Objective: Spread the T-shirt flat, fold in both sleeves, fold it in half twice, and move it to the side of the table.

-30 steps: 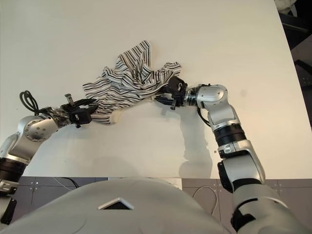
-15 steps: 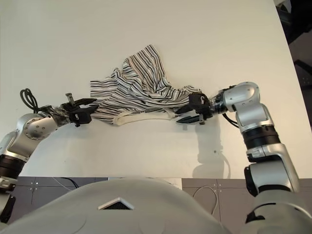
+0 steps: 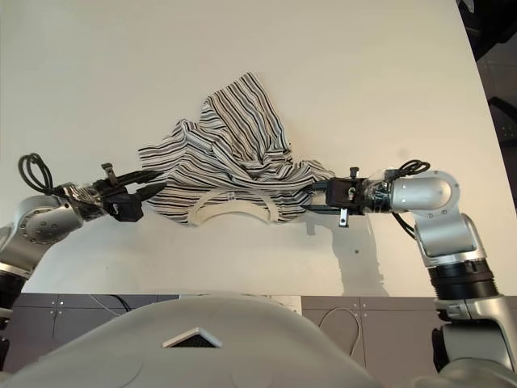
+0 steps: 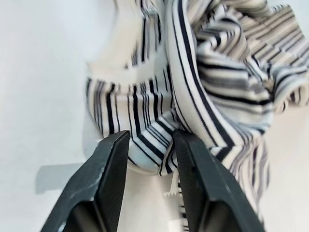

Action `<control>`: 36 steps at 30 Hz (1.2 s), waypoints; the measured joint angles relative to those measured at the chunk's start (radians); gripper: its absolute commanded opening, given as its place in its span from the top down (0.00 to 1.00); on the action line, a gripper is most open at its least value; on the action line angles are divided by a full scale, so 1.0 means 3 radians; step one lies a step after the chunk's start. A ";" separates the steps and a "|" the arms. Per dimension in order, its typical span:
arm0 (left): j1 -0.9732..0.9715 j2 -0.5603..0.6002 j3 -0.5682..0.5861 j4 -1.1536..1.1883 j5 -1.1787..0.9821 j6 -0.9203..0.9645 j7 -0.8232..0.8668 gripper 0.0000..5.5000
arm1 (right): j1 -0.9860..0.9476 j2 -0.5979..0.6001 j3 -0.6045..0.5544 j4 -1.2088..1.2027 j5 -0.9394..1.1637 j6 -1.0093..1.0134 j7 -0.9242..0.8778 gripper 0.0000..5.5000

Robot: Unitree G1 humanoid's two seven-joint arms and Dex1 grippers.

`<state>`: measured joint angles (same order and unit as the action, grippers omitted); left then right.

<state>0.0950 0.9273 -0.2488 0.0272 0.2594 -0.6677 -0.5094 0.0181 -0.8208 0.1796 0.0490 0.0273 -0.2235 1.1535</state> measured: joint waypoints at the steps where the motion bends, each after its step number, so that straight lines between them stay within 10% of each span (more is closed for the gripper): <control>1: 0.0002 0.0027 0.0023 -0.0004 0.0006 -0.0040 -0.0030 0.80 | 0.0004 0.0011 0.0013 0.0079 -0.0052 -0.0083 -0.0051 0.70; 27: 0.0277 -0.0024 -0.0035 -0.0008 0.0932 -0.0155 0.0157 0.67 | 0.0047 0.0057 0.0035 0.0066 -0.0072 -0.0337 -0.0211 0.69; 36: 0.0126 0.0016 -0.0175 0.0254 0.1008 -0.0352 0.0234 0.95 | 0.0043 0.0033 0.0029 0.0049 -0.0066 -0.0385 -0.0189 0.69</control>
<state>0.1327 0.9320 -0.3014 0.1035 0.5619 -0.7732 -0.4393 0.0310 -0.8108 0.1883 0.0638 0.0075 -0.3391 1.0967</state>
